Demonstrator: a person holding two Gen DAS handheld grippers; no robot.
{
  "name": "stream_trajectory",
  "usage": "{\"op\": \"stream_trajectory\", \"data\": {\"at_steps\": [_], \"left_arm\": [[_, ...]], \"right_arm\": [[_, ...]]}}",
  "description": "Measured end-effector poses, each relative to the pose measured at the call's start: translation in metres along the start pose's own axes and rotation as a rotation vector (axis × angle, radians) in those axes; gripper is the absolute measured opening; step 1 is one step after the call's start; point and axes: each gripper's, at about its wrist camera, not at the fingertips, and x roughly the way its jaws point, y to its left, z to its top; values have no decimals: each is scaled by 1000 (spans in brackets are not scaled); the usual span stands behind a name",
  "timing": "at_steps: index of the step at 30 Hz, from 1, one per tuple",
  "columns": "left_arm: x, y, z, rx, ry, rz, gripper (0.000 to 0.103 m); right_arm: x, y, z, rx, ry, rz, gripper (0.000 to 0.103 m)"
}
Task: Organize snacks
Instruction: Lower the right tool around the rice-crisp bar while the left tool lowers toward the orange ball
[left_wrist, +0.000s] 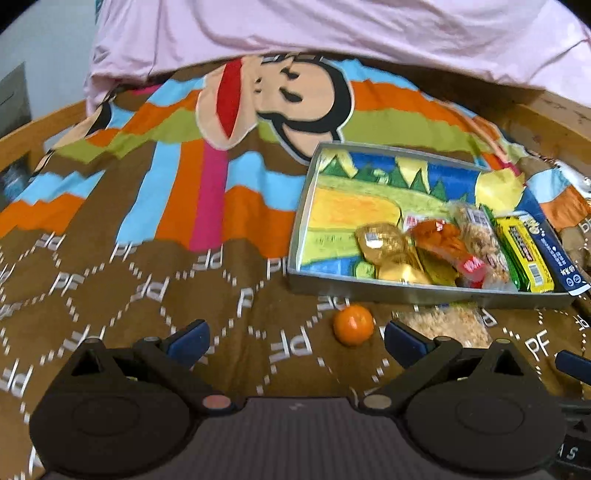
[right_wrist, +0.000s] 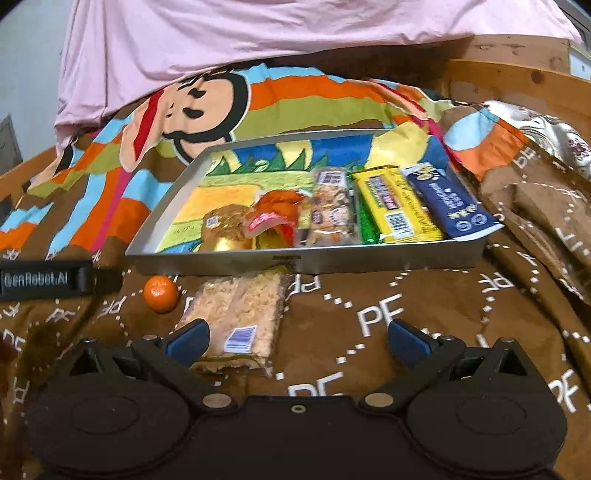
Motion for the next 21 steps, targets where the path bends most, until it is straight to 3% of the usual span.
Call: {"op": "stream_trajectory", "data": {"at_steps": [4, 10, 21], "left_arm": [[12, 5, 5, 54, -33, -30, 102], [24, 1, 6, 110, -39, -132, 102], [50, -12, -2, 149, -11, -228, 102]], "right_arm": [[3, 12, -2, -39, -25, 25, 102], [17, 30, -5, -120, -40, 26, 102], [33, 29, -9, -76, 19, 90, 102]]}}
